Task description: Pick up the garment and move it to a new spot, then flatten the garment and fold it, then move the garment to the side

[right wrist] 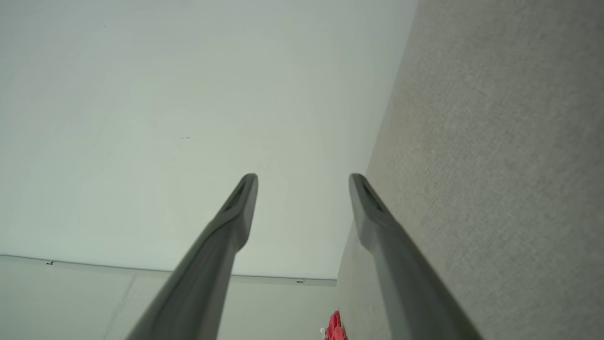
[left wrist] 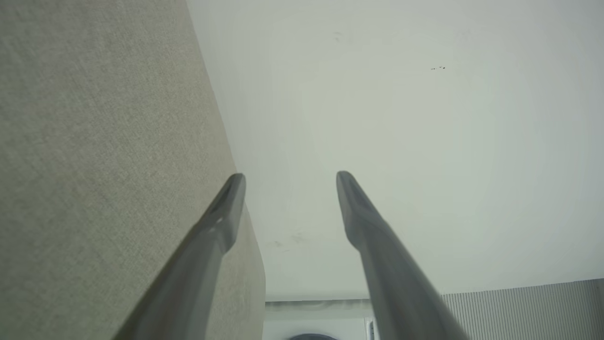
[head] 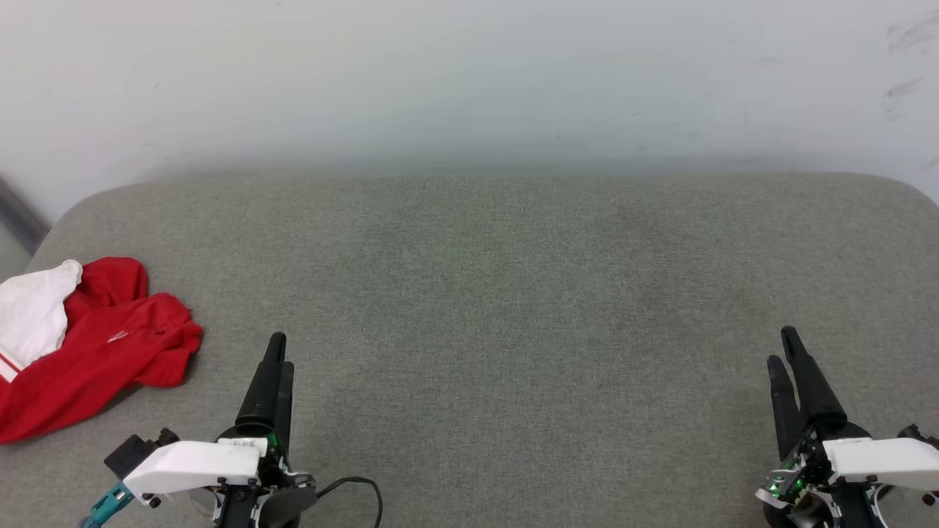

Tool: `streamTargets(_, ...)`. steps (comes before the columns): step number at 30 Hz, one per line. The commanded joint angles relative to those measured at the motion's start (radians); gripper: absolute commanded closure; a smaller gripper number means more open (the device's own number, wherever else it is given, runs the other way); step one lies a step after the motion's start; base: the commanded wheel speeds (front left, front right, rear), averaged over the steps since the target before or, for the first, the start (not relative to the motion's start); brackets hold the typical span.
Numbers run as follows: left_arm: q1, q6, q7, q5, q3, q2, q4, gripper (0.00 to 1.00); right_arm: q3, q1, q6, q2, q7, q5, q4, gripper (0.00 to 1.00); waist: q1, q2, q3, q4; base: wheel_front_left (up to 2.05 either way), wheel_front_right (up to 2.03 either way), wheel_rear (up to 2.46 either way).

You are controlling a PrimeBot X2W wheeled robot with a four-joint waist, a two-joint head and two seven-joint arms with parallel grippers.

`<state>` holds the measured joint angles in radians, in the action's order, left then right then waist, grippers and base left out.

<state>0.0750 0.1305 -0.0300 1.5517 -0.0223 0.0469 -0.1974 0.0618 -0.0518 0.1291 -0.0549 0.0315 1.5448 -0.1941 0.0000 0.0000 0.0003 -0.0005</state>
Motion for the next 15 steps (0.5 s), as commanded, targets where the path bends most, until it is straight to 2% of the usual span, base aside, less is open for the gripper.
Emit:
streamTargets(1, 0.019, 0.000, 0.013, -0.029, 0.015, 0.002, 0.032, 0.00, -0.007, -0.008, 0.002, -0.011, -0.015, -0.032, 0.031, 0.00, 0.0000, 0.0000, 0.000, 0.000, 0.00, 0.00, 0.00)
streamTargets(5, 0.020, 0.000, 0.030, -0.098, 0.038, 0.009, 0.049, 0.00, -0.012, -0.005, 0.002, -0.020, -0.032, -0.121, 0.051, 0.00, 0.0000, 0.0000, -0.001, -0.001, 0.00, 0.00, 0.00)
streamTargets(7, 0.021, 0.000, 0.043, -0.168, 0.055, 0.014, 0.058, 0.00, -0.009, -0.001, 0.002, -0.018, -0.044, -0.200, 0.068, 0.00, 0.0000, 0.0000, -0.001, -0.001, 0.00, 0.00, 0.00)
streamTargets(15, 0.023, 0.000, 0.070, -0.342, 0.085, 0.018, 0.062, 0.00, -0.017, 0.010, 0.002, -0.010, -0.062, -0.367, 0.096, 0.00, 0.0000, 0.0000, -0.003, -0.002, 0.00, 0.00, 0.00)
